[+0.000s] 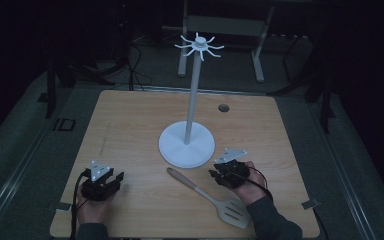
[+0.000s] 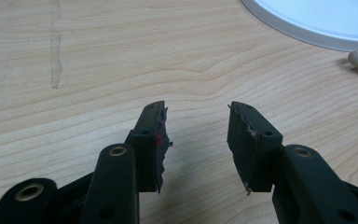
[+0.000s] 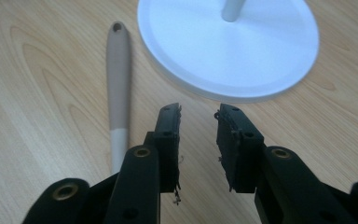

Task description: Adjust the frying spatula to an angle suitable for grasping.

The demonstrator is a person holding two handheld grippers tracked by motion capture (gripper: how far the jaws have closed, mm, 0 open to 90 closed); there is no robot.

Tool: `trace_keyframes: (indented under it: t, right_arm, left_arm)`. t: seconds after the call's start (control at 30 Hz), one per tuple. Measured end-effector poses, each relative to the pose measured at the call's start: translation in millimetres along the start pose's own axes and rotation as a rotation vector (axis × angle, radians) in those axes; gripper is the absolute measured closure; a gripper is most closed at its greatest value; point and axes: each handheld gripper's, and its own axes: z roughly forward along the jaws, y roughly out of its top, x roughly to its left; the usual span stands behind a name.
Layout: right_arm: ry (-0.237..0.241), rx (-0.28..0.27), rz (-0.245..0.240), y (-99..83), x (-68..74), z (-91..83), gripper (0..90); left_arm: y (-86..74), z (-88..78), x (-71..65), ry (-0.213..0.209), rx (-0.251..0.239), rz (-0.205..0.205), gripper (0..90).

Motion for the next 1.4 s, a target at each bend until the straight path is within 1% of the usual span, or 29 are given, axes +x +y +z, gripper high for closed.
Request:
trace_keyframes:
  t: [0.17, 0.3, 0.47, 0.57, 0.83, 0.97, 1.17, 1.27, 1.3, 1.4]
  right_arm:
    - [0.020, 0.023, -0.021, 4.8, 4.9, 7.0, 68.5]
    - [0.033, 0.049, -0.023, 5.8, 8.7, 13.6, 68.4]
    - [0.045, 0.064, -0.036, 6.1, 11.9, 18.7, 68.5]
    - [0.066, 0.084, -0.061, 6.7, 16.6, 24.4, 68.9]
    - [0.102, 0.141, -0.092, 8.2, 28.1, 41.4, 70.9]
    - [0.127, 0.163, -0.095, 8.4, 33.9, 49.9, 70.9]
    - [0.159, 0.199, -0.093, 6.6, 37.1, 62.3, 70.9]
    - [0.162, 0.215, -0.097, 5.7, 37.8, 66.6, 71.8]
    - [0.163, 0.225, -0.096, 5.0, 38.6, 68.2, 73.5]
    - [0.157, 0.221, -0.096, 3.5, 38.9, 68.6, 74.6]
  left_arm:
    - [0.1, 0.0, -0.3, 0.005, 0.002, 0.006, 56.6]
    - [0.0, -0.1, -0.2, 0.008, -0.002, 0.005, 56.6]
    - [-0.2, 0.0, 0.0, 0.012, 0.002, 0.001, 55.8]
    - [-0.4, 0.4, 0.4, 0.015, 0.003, -0.003, 54.7]
    - [-0.5, 0.8, 1.0, 0.016, 0.006, -0.004, 53.7]
    - [-0.6, 1.1, 1.2, 0.016, 0.007, -0.003, 52.6]
    - [-0.5, 1.0, 1.5, 0.017, 0.006, -0.002, 52.0]
    - [-0.5, 1.0, 1.8, 0.015, 0.007, -0.002, 51.8]
    - [-0.6, 1.0, 1.8, 0.016, 0.007, -0.002, 51.8]
    - [-0.6, 0.7, 2.1, 0.017, 0.008, -0.001, 51.7]
